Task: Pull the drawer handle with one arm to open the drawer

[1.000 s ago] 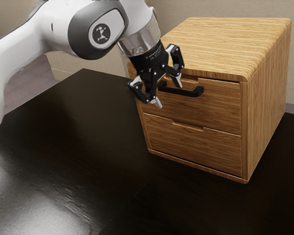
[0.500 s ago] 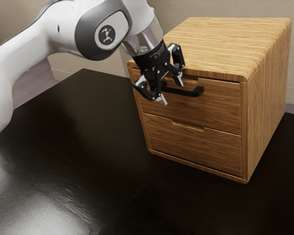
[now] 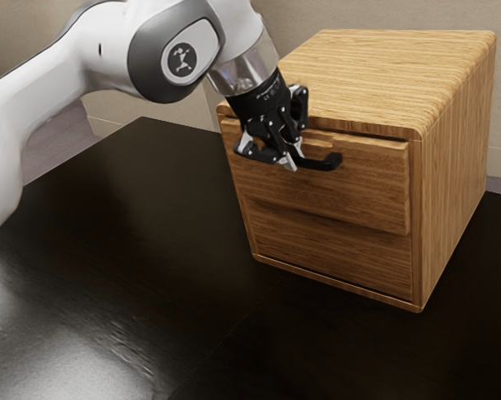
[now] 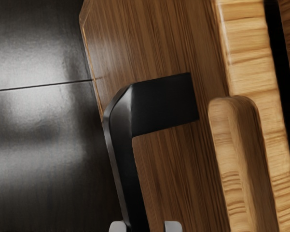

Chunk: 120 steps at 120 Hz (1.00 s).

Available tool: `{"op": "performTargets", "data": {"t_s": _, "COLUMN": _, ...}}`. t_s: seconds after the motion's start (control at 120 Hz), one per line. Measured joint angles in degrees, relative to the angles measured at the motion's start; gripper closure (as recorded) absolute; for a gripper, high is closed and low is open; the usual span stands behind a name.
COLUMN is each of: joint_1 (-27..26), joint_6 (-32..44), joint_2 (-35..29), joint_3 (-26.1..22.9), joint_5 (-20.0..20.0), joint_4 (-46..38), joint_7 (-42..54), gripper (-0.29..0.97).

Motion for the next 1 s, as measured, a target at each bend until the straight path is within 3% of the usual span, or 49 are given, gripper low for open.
{"op": "performTargets", "data": {"t_s": 0.383, "joint_1": 0.0, "joint_6": -0.4, "joint_2": -4.0, "joint_3": 0.0, "joint_5": -0.4, "joint_4": -4.9, "joint_7": -0.6, "gripper": 0.79}}
{"op": "performTargets", "data": {"t_s": 1.0, "joint_1": 0.1, "joint_6": -0.1, "joint_2": -13.6, "joint_3": -0.7, "joint_5": -1.2, "joint_4": -16.8, "joint_7": -1.4, "gripper": 0.79}}
